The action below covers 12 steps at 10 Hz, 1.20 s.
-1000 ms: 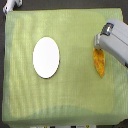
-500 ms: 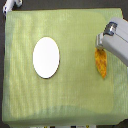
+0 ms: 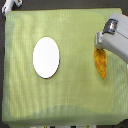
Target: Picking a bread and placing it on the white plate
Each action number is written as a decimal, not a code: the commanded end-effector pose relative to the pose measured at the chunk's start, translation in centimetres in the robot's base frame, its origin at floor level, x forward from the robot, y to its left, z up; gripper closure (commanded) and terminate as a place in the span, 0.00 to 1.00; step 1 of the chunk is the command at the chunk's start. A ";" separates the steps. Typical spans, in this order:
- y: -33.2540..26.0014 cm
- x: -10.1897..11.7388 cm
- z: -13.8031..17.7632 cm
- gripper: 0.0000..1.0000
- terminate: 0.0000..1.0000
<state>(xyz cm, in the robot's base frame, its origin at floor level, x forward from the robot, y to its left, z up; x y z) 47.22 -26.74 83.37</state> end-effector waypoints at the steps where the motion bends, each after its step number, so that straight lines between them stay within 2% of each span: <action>1: 4.5 1.7 3.4 1.00 0.00; 3: 9.6 3.1 3.6 1.00 0.00; 10: 19.6 6.8 2.3 1.00 0.00; 12: 21.4 7.2 1.9 1.00 0.00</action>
<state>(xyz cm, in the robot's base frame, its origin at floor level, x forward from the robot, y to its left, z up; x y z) 52.46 -10.11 86.32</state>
